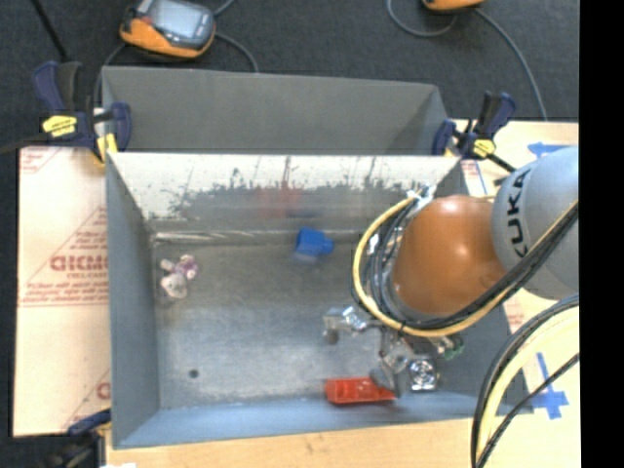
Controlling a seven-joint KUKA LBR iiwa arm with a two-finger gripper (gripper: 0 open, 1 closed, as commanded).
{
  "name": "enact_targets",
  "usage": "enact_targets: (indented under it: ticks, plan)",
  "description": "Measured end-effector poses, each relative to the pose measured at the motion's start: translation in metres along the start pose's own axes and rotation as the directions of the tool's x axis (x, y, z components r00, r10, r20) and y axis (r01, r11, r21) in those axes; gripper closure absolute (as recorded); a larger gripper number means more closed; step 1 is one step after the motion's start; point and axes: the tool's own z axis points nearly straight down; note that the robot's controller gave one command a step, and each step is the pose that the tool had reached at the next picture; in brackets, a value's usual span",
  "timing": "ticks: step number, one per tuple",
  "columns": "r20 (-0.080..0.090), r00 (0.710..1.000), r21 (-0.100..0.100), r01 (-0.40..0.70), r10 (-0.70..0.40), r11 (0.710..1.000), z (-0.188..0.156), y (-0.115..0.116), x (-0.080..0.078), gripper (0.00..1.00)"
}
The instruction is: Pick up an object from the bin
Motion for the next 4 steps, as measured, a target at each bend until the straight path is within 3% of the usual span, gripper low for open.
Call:
enact_targets:
  ticks: [1,2,3,4]
  plan:
    - [0.004,0.876,0.011,0.483,-0.483,0.876,0.031,-0.067,0.022,0.00]
    - [0.002,0.881,-0.001,0.472,-0.472,0.881,0.033,-0.047,0.020,0.00]
    - [0.003,0.883,0.003,0.469,-0.469,0.883,0.031,-0.048,0.019,1.00]
    - [0.002,0.885,0.006,0.466,-0.466,0.885,-0.032,-0.050,0.018,1.00]
